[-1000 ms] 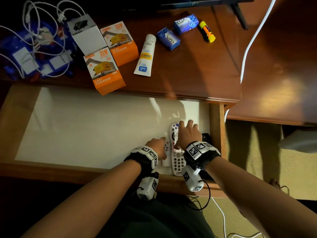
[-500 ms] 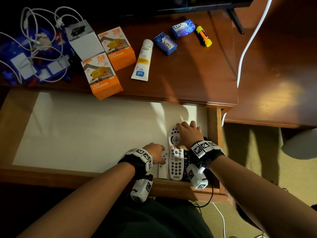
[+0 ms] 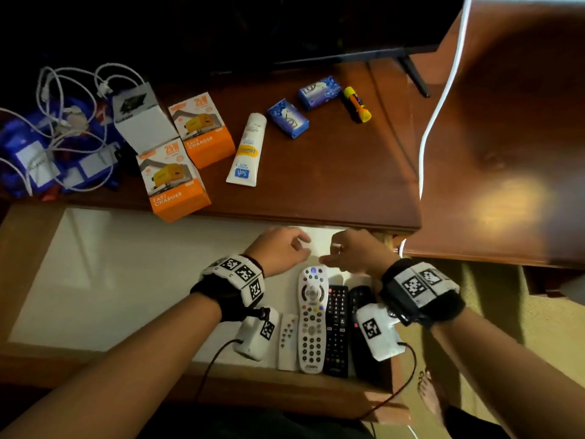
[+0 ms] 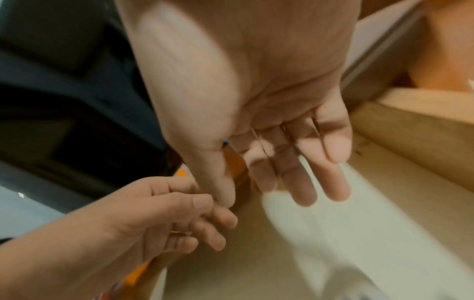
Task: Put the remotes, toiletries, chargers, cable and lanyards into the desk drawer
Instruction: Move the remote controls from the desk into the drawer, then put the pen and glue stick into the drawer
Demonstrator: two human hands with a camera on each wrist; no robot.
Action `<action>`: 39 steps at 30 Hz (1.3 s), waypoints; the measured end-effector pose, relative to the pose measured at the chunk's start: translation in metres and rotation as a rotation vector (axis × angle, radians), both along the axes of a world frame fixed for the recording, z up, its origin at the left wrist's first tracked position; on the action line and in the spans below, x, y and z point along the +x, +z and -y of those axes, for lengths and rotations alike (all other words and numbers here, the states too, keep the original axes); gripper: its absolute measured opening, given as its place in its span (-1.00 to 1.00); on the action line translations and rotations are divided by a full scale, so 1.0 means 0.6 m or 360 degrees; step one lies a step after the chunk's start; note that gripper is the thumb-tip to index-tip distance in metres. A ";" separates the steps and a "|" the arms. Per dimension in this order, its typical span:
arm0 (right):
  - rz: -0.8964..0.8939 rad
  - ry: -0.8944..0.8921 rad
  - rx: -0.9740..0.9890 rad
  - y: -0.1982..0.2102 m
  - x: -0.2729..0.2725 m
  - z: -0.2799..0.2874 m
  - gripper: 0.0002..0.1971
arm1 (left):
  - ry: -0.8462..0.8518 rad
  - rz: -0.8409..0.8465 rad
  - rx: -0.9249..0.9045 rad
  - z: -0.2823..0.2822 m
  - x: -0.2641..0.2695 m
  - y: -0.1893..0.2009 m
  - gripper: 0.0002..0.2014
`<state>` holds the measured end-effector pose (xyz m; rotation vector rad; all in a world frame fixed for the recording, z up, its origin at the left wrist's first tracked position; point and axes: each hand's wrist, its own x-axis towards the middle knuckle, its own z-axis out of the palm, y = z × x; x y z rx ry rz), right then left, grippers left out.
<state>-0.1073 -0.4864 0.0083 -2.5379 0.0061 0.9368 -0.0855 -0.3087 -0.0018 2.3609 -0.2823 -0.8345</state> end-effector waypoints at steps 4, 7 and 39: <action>0.0241 -0.0182 0.0034 0.072 0.091 0.048 -0.67 | 0.0047 0.0304 -0.0092 0.041 0.101 0.057 -0.85; 0.0423 -0.0421 0.0021 0.081 0.172 0.081 -0.75 | 0.0064 0.0489 -0.0056 0.078 0.186 0.078 -0.85; 0.0968 -0.0815 -0.0167 -0.016 0.146 0.093 -0.80 | -0.0281 0.0987 0.0323 0.244 0.328 -0.020 -0.58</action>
